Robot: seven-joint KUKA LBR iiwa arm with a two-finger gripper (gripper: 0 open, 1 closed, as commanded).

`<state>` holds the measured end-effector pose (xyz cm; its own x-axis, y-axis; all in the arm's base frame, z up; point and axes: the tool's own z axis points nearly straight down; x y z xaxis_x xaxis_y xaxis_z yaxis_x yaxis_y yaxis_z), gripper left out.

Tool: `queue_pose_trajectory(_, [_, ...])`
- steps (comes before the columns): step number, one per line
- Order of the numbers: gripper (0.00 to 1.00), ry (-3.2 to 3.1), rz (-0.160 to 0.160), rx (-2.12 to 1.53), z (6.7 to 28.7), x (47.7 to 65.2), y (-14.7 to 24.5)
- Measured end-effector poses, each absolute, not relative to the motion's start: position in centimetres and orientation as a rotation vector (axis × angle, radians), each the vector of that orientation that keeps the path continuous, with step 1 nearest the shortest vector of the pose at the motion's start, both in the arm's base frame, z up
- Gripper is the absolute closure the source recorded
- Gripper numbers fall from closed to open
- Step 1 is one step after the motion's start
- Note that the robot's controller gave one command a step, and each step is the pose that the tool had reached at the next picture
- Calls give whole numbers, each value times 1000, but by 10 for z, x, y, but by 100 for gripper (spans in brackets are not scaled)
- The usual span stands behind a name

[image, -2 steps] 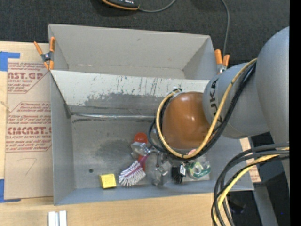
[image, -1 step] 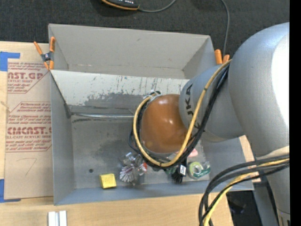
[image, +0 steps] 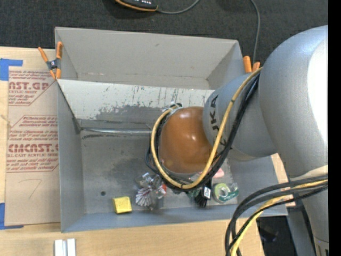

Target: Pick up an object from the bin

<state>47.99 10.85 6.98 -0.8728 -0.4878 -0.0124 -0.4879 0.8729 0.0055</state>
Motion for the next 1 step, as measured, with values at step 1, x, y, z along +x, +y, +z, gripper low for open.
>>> queue_pose_trajectory(1, [100,3038,14,-775,170,494,108])
